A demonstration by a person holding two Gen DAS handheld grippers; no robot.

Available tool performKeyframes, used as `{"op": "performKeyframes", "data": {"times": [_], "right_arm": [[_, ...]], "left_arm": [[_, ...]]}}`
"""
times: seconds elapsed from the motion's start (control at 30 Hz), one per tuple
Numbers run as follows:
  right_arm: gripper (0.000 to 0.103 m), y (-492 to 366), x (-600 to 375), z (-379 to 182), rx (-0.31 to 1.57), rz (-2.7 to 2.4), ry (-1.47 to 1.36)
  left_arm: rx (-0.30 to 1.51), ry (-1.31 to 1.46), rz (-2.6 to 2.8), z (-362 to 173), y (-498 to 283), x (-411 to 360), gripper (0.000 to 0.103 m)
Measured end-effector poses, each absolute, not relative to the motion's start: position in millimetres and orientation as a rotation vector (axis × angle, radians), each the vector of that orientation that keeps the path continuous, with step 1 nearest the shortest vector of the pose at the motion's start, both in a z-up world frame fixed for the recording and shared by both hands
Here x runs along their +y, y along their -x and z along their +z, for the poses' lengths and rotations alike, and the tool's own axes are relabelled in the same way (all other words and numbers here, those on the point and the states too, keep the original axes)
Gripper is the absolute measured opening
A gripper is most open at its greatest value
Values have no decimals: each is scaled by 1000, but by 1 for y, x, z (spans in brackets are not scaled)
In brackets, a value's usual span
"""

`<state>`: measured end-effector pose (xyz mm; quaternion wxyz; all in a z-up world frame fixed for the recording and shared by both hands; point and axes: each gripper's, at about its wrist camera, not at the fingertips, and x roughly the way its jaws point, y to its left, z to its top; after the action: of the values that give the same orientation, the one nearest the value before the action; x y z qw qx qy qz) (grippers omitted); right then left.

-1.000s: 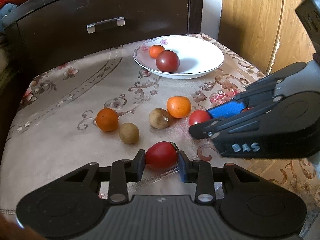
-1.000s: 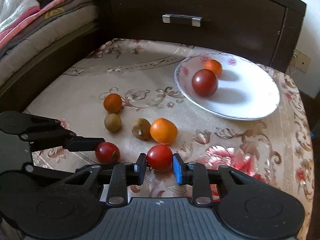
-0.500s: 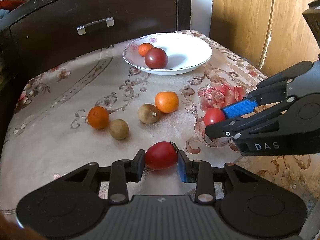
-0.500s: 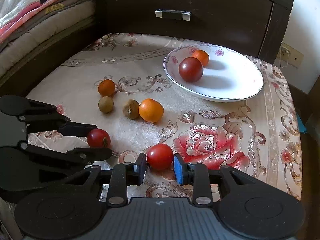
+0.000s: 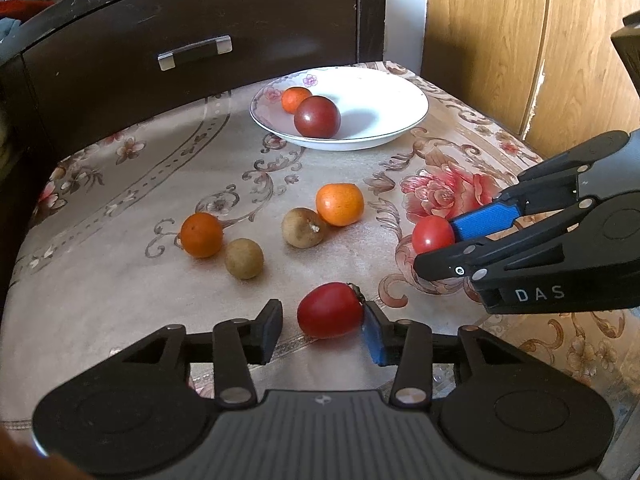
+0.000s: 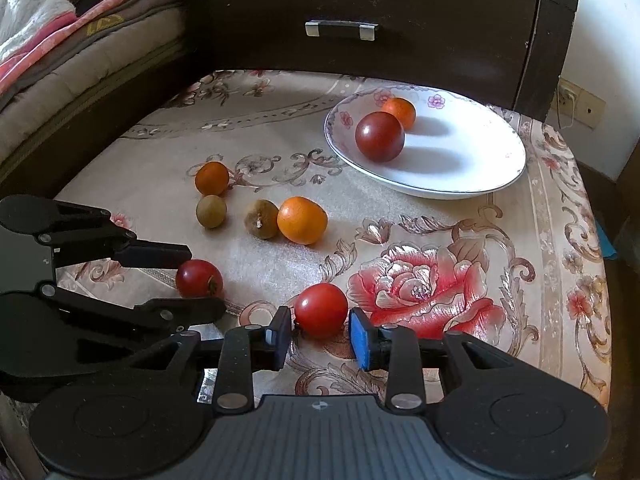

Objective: Organize fruits
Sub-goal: 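Lift both cherry tomatoes and carry them over the white bowl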

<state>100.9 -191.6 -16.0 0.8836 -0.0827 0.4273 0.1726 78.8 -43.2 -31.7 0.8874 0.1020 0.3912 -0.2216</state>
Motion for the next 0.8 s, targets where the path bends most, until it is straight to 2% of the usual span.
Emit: {"op": "performKeyframes", "data": {"times": [0.13, 0.8], "right_arm": [[22, -99, -187, -14, 879, 357, 216], [22, -108, -199, 9, 807, 329, 144]], "left_arm": [[829, -199, -473, -30, -80, -44, 42], [776, -165, -474, -9, -100, -57, 42]]}}
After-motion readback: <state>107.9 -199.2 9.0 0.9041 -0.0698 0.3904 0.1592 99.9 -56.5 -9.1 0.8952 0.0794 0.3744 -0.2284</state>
